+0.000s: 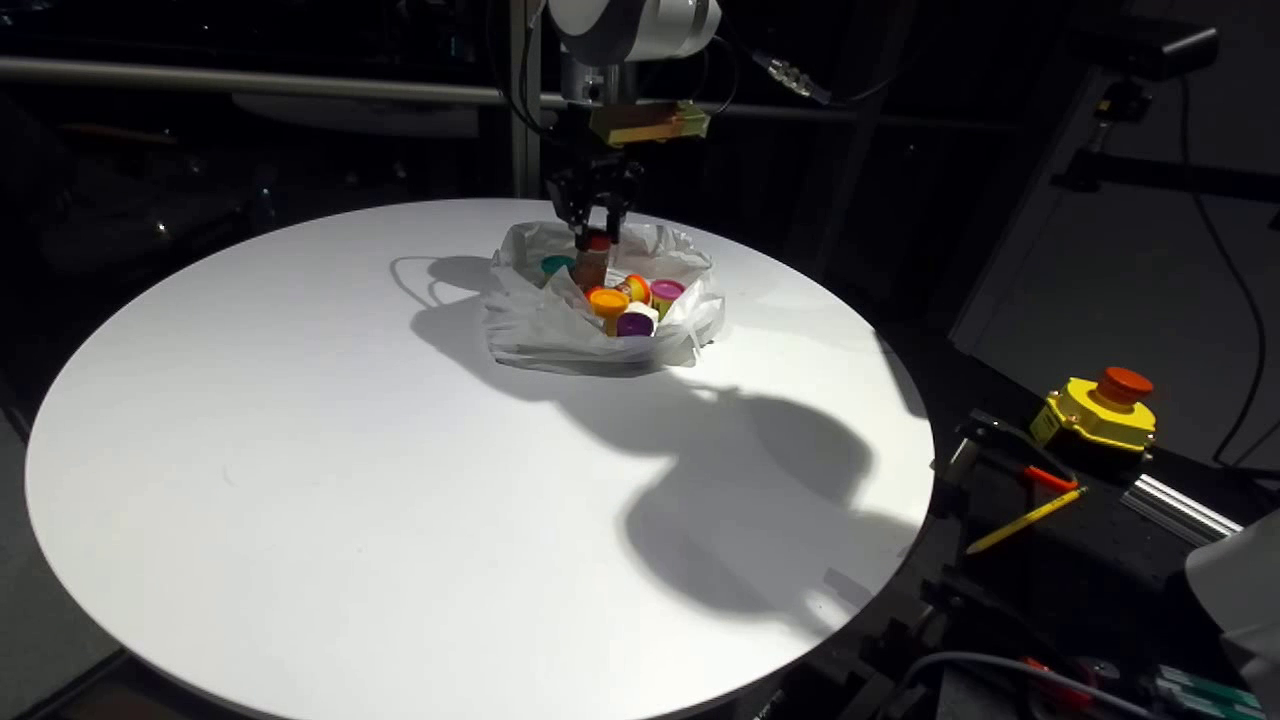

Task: Remove the containers and strawberry plush toy from the white plastic and place them on the table

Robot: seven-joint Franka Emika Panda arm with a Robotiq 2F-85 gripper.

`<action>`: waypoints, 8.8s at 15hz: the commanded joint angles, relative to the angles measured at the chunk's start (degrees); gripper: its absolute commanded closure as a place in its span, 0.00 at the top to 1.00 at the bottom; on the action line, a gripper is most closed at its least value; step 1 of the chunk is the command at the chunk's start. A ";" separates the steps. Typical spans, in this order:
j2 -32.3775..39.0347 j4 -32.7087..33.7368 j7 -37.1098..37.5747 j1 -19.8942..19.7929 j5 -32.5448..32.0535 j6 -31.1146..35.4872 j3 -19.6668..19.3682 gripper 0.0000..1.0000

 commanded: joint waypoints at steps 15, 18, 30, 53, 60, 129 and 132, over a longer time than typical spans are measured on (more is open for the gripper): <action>-31.46 -33.48 11.10 2.98 -1.44 4.81 -2.95 0.25; -36.51 -43.07 18.00 3.24 -4.80 5.83 -4.46 0.25; -44.07 -69.09 42.47 -0.98 -20.17 29.31 -8.89 0.25; -34.06 -58.76 16.88 -2.34 4.41 23.20 -5.92 0.33; -40.17 -58.61 24.67 0.80 -6.76 20.97 -10.46 1.00; -39.03 -57.30 26.23 13.22 -28.04 7.21 0.83 0.27; -37.25 -60.42 32.35 12.67 -35.42 14.18 0.14 0.27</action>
